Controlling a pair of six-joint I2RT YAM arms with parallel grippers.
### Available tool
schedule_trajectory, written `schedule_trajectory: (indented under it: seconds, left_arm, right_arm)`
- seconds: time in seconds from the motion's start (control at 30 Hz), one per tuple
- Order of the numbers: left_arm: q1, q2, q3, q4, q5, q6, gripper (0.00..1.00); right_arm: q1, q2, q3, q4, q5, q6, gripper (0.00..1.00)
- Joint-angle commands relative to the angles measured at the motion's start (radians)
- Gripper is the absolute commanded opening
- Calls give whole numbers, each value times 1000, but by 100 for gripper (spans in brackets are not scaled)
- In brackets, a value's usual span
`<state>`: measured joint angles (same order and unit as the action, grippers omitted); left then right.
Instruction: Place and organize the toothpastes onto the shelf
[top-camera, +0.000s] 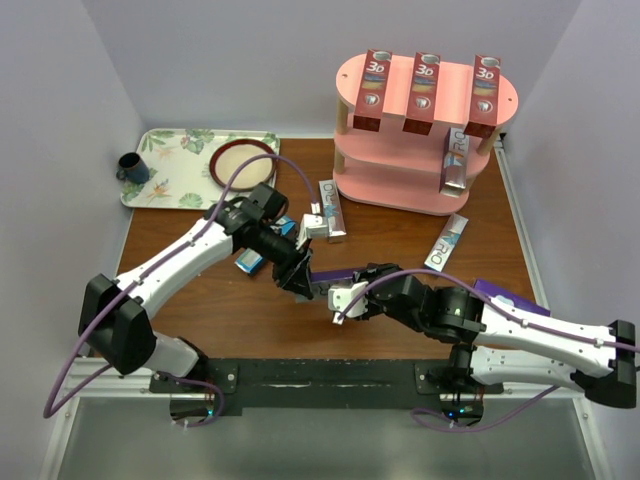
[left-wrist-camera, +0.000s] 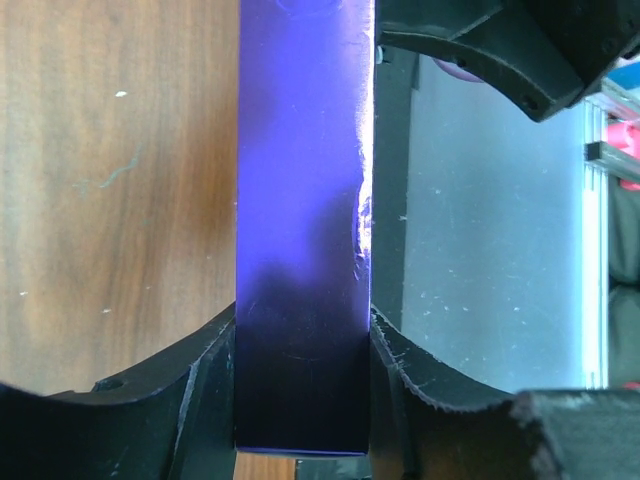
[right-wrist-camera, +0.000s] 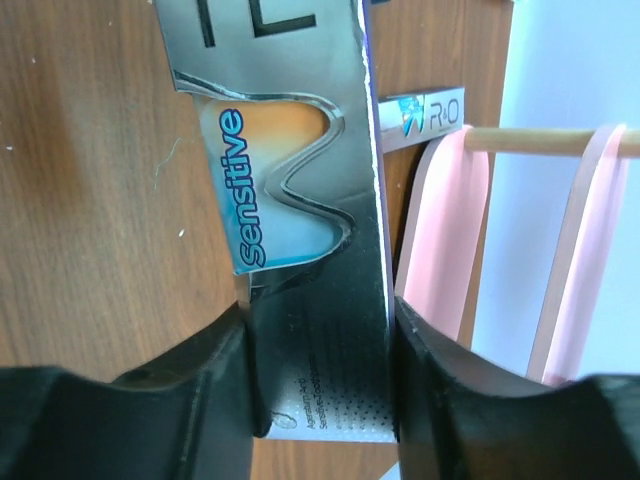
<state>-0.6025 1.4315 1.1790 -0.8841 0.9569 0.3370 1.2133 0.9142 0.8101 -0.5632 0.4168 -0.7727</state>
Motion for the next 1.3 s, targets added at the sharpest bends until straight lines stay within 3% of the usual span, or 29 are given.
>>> schedule_trajectory:
  seconds: [0.0,0.17,0.3,0.33,0.43,0.47,0.53,0.6,0.73,0.83,0.97,1.27]
  left_arm:
    - [4,-16,67,36,-145,-50,51]
    - [10,-68,94,151,-430,-205,58]
    - [10,-141,102,249,-782,-325,65]
    - [12,-190,88,310,-837,-329,77]
    - [10,-317,7,457,-1055,-384,79]
    - [10,-353,-54,497,-1107,-403,89]
    - [10,-478,-129,624,-1236,-411,100]
    - [10,-564,-250,756,-1332,-414,100]
    - [12,-784,-432,920,-1438,-394,100]
    - [12,-841,-498,939,-1497,-375,100]
    - [12,-849,-527,925,-1529,-363,100]
    - [12,-859,-550,915,-1517,-354,100]
  right_arm:
    - [-1,-18,11,8,27,7,30]
    - [-1,-20,31,-26,-10,82,24]
    - [-3,-12,46,-38,-3,197,22]
    - [-4,-9,55,-43,-4,222,21]
    - [-5,17,81,-50,0,323,19]
    - [-5,23,86,-50,-1,375,18]
    - [-8,46,104,-43,8,426,16]
    - [-9,57,109,-23,14,498,13]
    - [-21,92,139,51,130,659,12]
    - [-41,130,169,72,232,808,14]
    - [-70,190,207,92,382,964,14]
    - [-271,296,329,134,485,1174,11]
